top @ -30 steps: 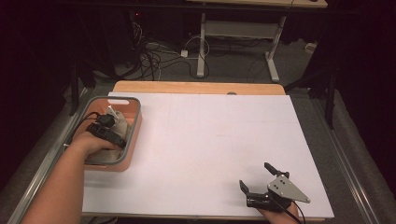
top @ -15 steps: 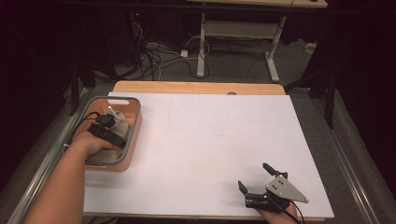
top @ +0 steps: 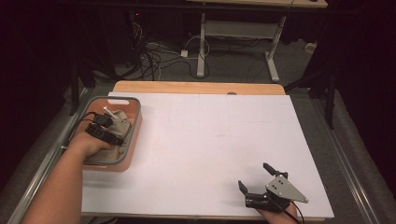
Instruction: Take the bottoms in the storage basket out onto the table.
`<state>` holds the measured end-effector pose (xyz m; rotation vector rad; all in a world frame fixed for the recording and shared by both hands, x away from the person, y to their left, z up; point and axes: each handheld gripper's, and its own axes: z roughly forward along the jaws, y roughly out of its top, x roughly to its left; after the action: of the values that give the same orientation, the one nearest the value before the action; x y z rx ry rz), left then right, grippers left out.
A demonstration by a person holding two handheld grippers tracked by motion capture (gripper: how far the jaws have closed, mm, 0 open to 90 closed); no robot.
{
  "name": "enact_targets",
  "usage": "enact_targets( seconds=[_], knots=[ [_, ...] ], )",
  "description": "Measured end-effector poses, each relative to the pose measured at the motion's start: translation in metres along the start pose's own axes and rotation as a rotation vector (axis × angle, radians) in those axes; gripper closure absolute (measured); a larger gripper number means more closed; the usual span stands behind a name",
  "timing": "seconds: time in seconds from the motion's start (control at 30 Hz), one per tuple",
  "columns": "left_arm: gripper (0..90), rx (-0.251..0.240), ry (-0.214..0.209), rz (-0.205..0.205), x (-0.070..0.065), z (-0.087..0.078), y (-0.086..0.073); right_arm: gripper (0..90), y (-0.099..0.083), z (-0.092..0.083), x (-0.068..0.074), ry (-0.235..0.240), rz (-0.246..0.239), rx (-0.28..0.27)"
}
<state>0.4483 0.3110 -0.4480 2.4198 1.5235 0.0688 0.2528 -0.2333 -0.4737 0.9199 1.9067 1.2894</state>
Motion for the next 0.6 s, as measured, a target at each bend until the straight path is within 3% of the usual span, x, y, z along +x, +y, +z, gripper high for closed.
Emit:
enact_targets(
  seconds=[0.4, 0.6],
  knots=[
    [48.0, -0.024, -0.010, 0.018, -0.0009, -0.0038, -0.0010, 0.6, 0.0001, -0.0006, -0.0003, -0.002, 0.002, -0.001],
    [48.2, -0.004, -0.014, -0.011, -0.0027, -0.0075, 0.0021, 0.6, -0.0002, -0.0002, -0.0018, -0.005, 0.009, 0.001]
  ],
)
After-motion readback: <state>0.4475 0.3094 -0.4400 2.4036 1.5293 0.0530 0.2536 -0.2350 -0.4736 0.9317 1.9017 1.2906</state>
